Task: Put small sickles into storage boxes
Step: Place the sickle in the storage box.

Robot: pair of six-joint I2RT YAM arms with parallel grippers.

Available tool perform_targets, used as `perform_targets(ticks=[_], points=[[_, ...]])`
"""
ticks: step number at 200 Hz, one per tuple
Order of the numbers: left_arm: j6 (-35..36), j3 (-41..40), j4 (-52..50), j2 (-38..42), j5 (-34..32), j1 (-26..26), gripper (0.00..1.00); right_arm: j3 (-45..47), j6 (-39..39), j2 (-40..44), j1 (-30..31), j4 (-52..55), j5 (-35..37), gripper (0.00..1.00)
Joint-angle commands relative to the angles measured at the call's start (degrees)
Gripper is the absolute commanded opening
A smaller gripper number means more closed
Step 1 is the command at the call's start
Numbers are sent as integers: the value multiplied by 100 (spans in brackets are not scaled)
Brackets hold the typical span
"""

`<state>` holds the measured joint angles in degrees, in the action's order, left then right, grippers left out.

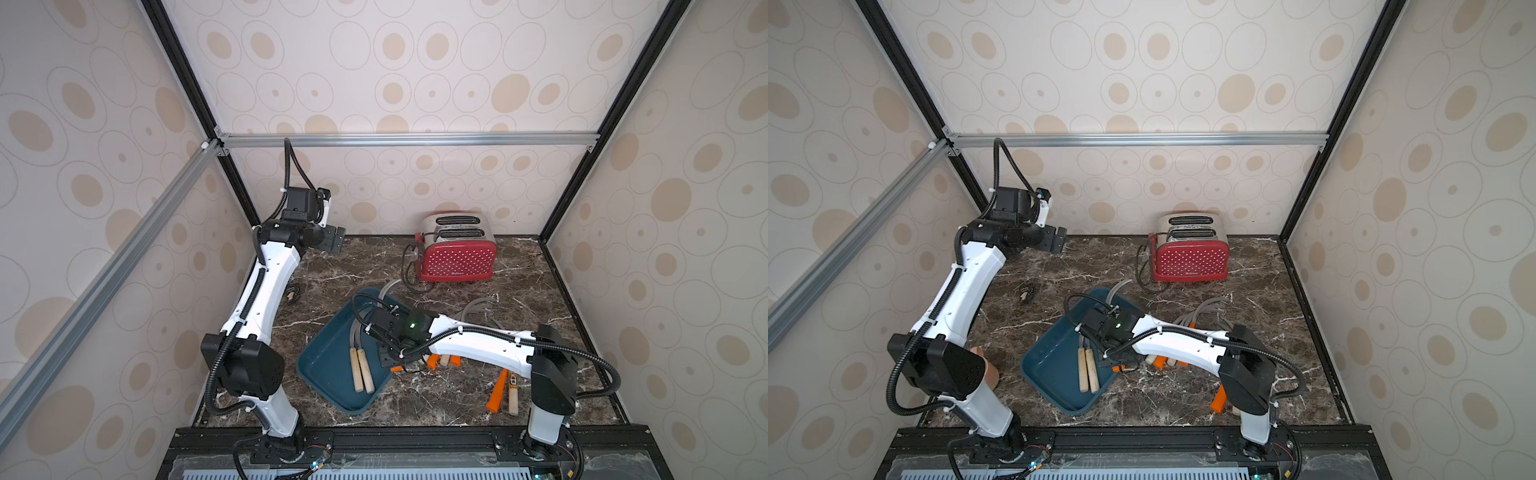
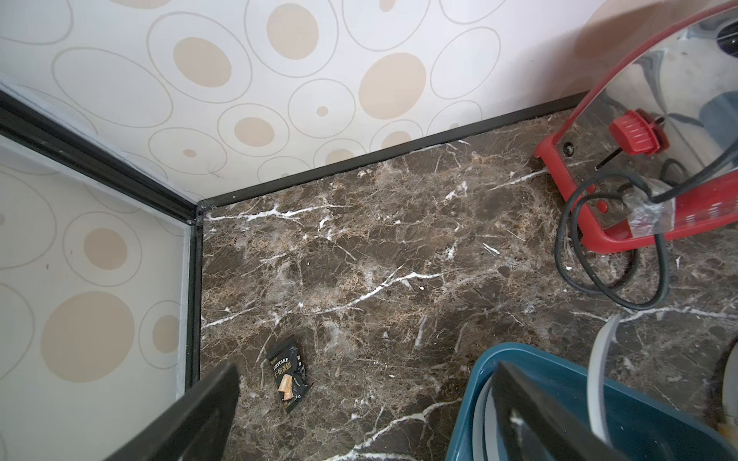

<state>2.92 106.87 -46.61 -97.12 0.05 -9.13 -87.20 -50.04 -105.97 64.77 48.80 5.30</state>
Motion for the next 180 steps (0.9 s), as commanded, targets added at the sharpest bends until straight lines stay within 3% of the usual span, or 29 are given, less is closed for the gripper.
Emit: perform_targets(ticks=[1,83,180], points=[[-147,52,134,149,-85,-35,99,-326,-62,-224,99,141,-292,0],[26,-128,284,400,29,-37,99,-938,-155,-809,176,145,-954,0],[52,-185,397,532,125,-35,99,-1230,-264,-1074,306,188,-1180,0]])
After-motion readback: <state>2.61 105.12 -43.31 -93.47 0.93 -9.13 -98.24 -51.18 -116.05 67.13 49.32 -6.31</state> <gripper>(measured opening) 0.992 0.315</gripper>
